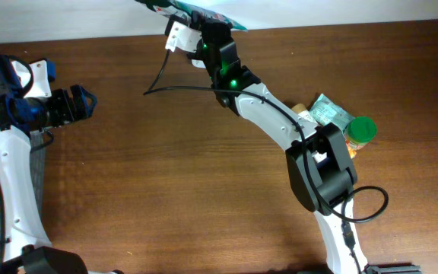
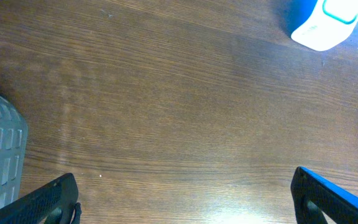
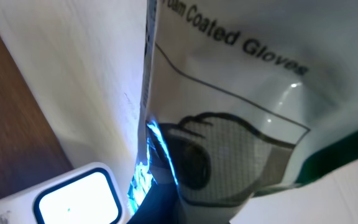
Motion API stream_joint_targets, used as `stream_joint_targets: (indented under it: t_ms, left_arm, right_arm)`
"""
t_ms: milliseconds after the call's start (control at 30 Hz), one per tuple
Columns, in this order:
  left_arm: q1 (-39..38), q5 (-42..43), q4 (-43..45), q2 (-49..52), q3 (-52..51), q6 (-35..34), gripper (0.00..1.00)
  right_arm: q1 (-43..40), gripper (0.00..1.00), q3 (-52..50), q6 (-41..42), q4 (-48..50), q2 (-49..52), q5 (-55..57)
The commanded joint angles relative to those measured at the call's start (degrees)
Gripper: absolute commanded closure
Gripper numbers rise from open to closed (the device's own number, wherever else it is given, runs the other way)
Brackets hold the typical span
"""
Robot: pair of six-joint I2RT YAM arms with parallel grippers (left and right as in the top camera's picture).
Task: Scan the item barcode
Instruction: 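Hold the glove pack up in front of the barcode scanner, then carry the glove pack right and drop it on the items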
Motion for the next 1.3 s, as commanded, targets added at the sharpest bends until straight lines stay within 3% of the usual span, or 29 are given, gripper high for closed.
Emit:
stream_joint_targets:
  t_ms: [0, 467, 633, 700, 967, 1000, 1167, 1267]
  left_arm:
    - [0.35, -0.17, 0.11, -0.17, 0.11, 0.28, 0.01]
    - [0.35, -0.17, 0.09, -0.17, 0.11, 0.28, 0.01]
    - [0.35, -0.17, 0.11, -0.17, 0.11, 0.28, 0.01]
    - [0.35, -0.17, 0.11, -0.17, 0.11, 0.28, 0.01]
    - [0.35, -0.17, 0.11, -0.17, 0.11, 0.28, 0.01]
    - [0.35, -0.17, 0.11, -0.17, 0.11, 0.28, 0.01]
    - [0.35, -0.17, 0.11, -0.17, 0.11, 0.28, 0.01]
    - [0.35, -0.17, 0.11, -0.17, 0.11, 0.28, 0.01]
  right_arm:
    - [-0.22, 0.96, 0.74, -1.70, 0.66, 0.50, 0.76]
    - [-0.20, 0.96, 0.74, -0.94, 0.44, 0.02, 0.72]
    - [-0.24, 0.96, 0.74, 5.79, -3.65, -3.74, 0.13]
    - [-0.33, 0.96, 0.74, 13.11, -7.15, -6.91, -0.09]
    - [-0.83, 0.96, 0.74, 41.57, -30.21, -22.69, -4.46]
    - [-1.64, 0.96, 0.74, 48.15, -36.52, -25.90, -4.72]
    - [-8.79, 0.96, 0.74, 65.53, -60.74, -36.41, -13.00]
    - [-16.70, 0.96, 0.74, 68.04, -75.43, -40.13, -20.59]
